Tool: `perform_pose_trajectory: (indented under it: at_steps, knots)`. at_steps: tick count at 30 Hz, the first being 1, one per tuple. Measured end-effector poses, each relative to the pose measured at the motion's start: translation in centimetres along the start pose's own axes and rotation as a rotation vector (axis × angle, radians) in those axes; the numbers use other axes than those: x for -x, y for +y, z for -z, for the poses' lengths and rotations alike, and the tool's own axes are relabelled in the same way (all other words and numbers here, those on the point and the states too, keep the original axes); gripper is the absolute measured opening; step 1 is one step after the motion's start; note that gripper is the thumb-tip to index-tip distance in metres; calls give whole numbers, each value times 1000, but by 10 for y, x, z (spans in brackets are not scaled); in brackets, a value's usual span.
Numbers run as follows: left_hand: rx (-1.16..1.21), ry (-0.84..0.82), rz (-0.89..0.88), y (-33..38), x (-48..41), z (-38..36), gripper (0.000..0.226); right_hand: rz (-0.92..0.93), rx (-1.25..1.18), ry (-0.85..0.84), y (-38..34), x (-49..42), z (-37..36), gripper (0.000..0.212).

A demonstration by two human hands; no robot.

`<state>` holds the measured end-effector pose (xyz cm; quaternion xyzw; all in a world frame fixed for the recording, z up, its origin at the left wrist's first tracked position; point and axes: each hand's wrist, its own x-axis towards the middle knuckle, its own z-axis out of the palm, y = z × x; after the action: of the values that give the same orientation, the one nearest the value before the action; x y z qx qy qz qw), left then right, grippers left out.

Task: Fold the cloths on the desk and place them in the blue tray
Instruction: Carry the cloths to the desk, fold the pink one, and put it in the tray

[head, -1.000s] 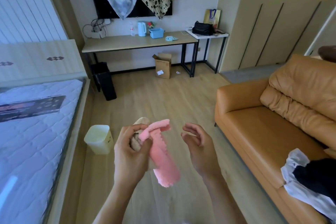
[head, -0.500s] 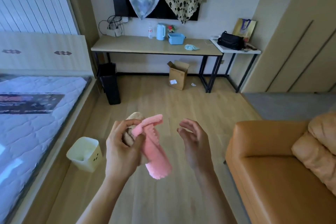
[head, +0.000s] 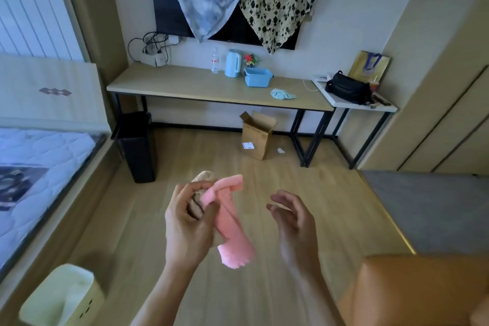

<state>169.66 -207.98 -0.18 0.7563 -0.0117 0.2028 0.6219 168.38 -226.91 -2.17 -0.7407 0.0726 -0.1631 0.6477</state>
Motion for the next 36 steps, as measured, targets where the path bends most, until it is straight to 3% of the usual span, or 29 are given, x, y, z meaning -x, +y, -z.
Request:
perform_pose_trajectory:
  at_steps: [13,27,32,36]
  knots:
    - [-59,-34,-33,-82,-294,-116,38,-45,-111,81,56,-316,-90,22]
    - [-82,105,-17,-157,-600,-187,37,22,-107,-99,72,-638,-225,22]
    - [-38,104,14,-208,-715,-223,39,-26,-89,-50,96,-750,-266,34]
    - [16,54,9,-245,-814,-251,40,-21,-54,-45,108,-843,-306,30]
